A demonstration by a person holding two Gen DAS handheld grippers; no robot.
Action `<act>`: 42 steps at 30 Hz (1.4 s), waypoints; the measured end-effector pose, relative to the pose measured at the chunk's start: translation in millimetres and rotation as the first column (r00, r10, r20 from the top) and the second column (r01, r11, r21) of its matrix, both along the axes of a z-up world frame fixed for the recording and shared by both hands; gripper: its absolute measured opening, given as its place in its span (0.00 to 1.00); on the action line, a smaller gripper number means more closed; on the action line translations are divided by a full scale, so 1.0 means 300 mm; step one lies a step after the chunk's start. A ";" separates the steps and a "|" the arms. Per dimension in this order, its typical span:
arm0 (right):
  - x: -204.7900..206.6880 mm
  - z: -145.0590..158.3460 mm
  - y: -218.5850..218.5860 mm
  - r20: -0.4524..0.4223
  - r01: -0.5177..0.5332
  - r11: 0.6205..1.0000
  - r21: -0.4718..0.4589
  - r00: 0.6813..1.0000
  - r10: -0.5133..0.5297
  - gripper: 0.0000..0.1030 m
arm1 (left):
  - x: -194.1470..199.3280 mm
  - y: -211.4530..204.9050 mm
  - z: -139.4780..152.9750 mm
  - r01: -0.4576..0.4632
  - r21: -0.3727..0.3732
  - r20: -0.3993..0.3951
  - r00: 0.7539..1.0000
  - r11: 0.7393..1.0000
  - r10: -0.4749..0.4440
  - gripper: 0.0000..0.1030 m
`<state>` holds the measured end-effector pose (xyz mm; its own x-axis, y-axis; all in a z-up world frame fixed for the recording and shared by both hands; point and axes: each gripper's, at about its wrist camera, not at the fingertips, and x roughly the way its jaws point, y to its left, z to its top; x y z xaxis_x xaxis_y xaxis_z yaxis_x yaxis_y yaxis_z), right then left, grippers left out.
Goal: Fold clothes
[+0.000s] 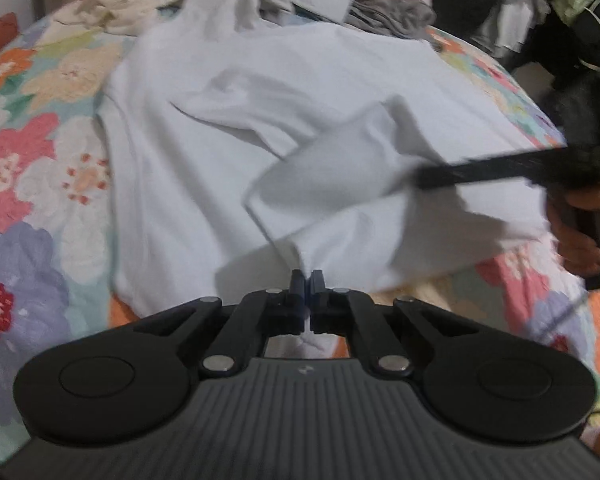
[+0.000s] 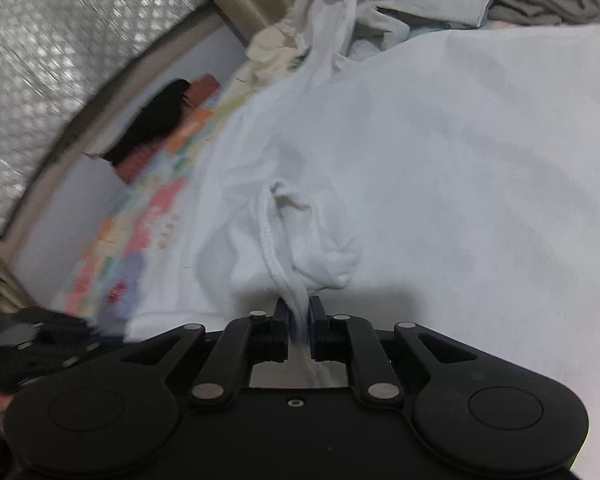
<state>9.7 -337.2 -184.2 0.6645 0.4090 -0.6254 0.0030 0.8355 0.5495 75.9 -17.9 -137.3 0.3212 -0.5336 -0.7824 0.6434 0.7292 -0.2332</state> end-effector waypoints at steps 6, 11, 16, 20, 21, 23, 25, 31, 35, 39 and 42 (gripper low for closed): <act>-0.085 -0.020 -0.036 0.023 -0.066 0.994 0.082 0.998 0.065 0.36 | 0.102 0.026 -0.022 -0.083 -0.088 -0.076 0.994 0.993 0.076 0.02; -0.065 -0.079 0.006 -0.004 -0.117 0.993 0.024 0.993 0.117 0.37 | 0.143 -0.005 -0.054 -0.106 -0.081 -0.066 0.993 0.991 0.100 0.02; -0.058 -0.111 0.036 0.056 -0.164 0.983 0.086 0.986 0.159 0.13 | 0.161 0.035 -0.082 -0.081 -0.154 -0.171 0.984 0.985 0.054 0.16; -0.067 -0.095 0.049 0.082 -0.163 0.984 0.077 0.984 0.157 0.13 | 0.142 0.091 -0.078 -0.068 -0.353 -0.297 0.954 0.933 -0.043 0.66; -0.069 -0.093 0.041 0.085 -0.153 0.983 0.097 0.986 0.145 0.13 | 0.128 0.094 -0.072 -0.057 -0.369 -0.292 0.955 0.928 -0.058 0.70; -0.073 -0.088 0.026 0.088 -0.138 0.982 0.132 0.988 0.127 0.13 | 0.104 0.078 -0.069 -0.021 -0.315 -0.252 0.966 0.949 -0.063 0.71; -0.070 -0.082 0.025 0.087 -0.139 0.981 0.132 0.988 0.128 0.13 | 0.086 0.049 -0.088 0.010 -0.207 -0.210 0.976 0.978 -0.055 0.65; -0.099 -0.034 0.042 0.102 -0.166 0.977 0.136 0.983 0.152 0.12 | 0.034 0.046 -0.036 0.170 -0.165 -0.265 0.941 0.972 -0.209 0.06; -0.205 0.071 0.081 0.131 -0.277 0.955 0.103 0.956 0.263 0.12 | -0.001 0.151 0.078 0.159 -0.153 -0.232 0.954 0.975 -0.192 0.06; -0.245 0.000 0.095 0.073 -0.292 0.946 0.142 0.956 0.284 0.12 | -0.027 0.125 0.009 0.204 -0.038 -0.285 0.936 0.978 -0.207 0.06; -0.250 -0.088 0.124 -0.001 -0.271 0.951 0.149 0.962 0.274 0.12 | -0.073 0.074 -0.045 0.262 0.080 -0.277 0.933 0.962 -0.231 0.06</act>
<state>-65.3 -300.0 -210.7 0.5027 0.6601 -0.5582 -0.2004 0.7171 0.6675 53.9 4.2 -150.7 -0.0344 -0.4720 -0.8809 0.7331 0.5871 -0.3432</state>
